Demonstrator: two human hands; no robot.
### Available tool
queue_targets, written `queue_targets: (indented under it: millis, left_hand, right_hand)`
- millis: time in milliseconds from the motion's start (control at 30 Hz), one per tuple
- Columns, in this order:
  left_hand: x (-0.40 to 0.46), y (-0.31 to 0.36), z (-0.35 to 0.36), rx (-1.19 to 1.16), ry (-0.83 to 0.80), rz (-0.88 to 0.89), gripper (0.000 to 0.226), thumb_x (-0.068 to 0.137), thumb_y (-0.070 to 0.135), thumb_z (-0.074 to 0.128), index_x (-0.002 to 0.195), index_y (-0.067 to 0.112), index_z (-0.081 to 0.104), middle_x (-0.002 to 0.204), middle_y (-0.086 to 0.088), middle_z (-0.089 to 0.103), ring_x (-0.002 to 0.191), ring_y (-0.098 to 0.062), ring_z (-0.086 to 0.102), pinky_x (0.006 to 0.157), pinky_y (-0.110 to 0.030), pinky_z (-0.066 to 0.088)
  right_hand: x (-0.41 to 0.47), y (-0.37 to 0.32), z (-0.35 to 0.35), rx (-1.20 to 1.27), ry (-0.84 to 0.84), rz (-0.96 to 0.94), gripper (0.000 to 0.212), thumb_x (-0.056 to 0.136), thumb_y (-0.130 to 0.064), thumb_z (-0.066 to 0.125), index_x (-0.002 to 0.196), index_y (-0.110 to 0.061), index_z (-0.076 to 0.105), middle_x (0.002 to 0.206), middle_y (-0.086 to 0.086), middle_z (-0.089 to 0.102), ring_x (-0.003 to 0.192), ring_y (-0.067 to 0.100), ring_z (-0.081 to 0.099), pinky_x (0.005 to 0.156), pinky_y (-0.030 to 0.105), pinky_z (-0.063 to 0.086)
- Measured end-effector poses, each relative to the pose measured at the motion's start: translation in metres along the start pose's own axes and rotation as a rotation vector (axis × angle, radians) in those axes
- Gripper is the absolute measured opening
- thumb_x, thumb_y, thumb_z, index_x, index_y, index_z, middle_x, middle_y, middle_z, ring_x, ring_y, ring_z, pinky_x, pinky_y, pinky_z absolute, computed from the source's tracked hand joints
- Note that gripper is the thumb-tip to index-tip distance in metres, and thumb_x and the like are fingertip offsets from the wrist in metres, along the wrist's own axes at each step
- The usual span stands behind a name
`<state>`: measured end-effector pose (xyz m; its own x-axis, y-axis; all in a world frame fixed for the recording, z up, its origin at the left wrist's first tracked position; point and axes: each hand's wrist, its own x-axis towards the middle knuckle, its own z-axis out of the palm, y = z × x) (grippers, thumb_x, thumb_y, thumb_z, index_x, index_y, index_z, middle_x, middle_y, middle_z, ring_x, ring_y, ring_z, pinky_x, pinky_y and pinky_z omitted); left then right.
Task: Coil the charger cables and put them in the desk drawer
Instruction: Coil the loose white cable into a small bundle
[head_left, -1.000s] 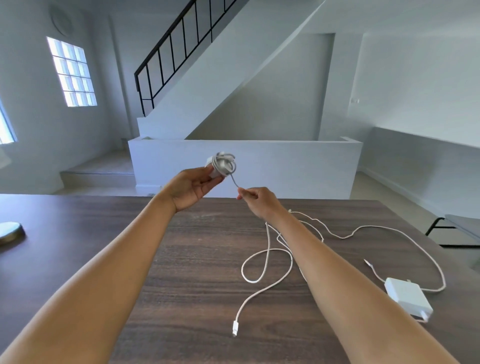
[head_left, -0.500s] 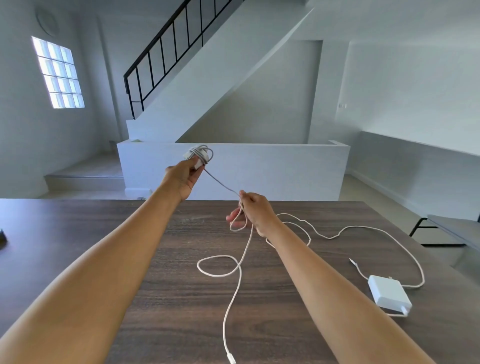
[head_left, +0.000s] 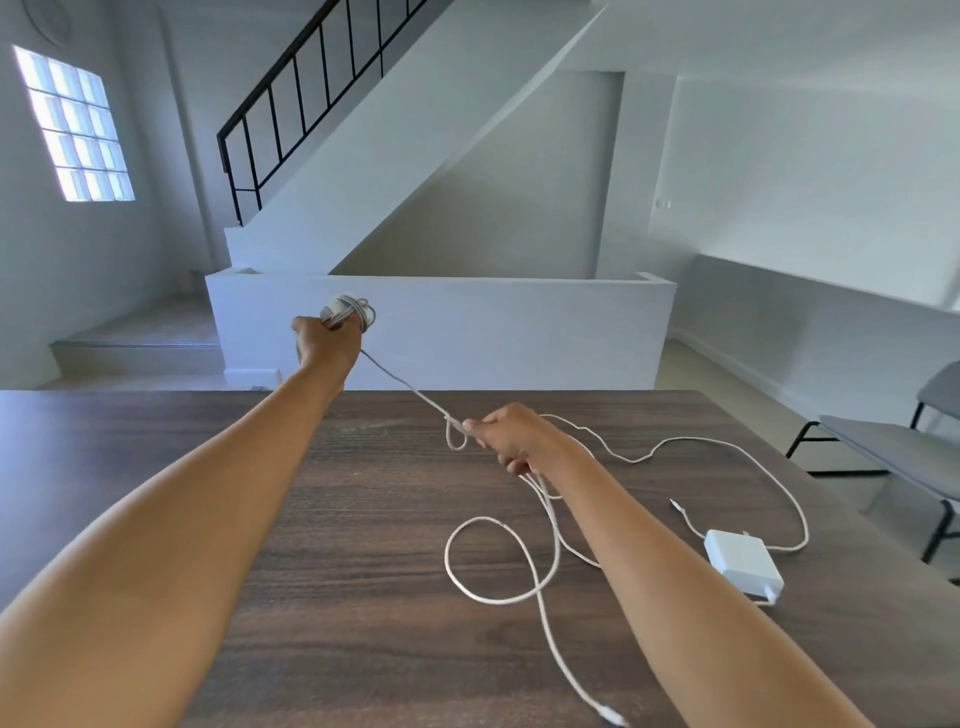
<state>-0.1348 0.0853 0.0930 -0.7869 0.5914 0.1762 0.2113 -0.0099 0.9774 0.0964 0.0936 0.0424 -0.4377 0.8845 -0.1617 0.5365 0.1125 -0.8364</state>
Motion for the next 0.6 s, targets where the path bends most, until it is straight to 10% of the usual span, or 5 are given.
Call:
queue_targets:
  millis: [200, 600]
  left_hand:
    - [-0.017, -0.026, -0.008, 0.305, -0.134, 0.207, 0.031, 0.089, 0.025, 0.061, 0.099, 0.009, 0.036, 0.075, 0.003, 0.041, 0.071, -0.016, 0.044, 0.062, -0.030, 0.035]
    - [-0.025, -0.083, -0.015, 0.618, -0.598, 0.332, 0.031, 0.080, 0.021, 0.071, 0.101, 0.010, 0.051, 0.097, -0.008, 0.065, 0.088, -0.027, 0.061, 0.074, -0.034, 0.046]
  right_hand:
    - [-0.023, -0.010, -0.024, 0.195, -0.316, -0.094, 0.045, 0.098, -0.034, 0.050, 0.058, -0.015, 0.040, 0.045, -0.007, 0.023, 0.033, 0.003, 0.015, 0.035, 0.010, 0.013]
    - [-0.011, -0.067, -0.060, 0.492, 0.147, -0.376, 0.041, 0.097, -0.025, 0.054, 0.060, -0.019, 0.036, 0.051, -0.003, 0.021, 0.035, 0.007, 0.018, 0.040, 0.012, 0.014]
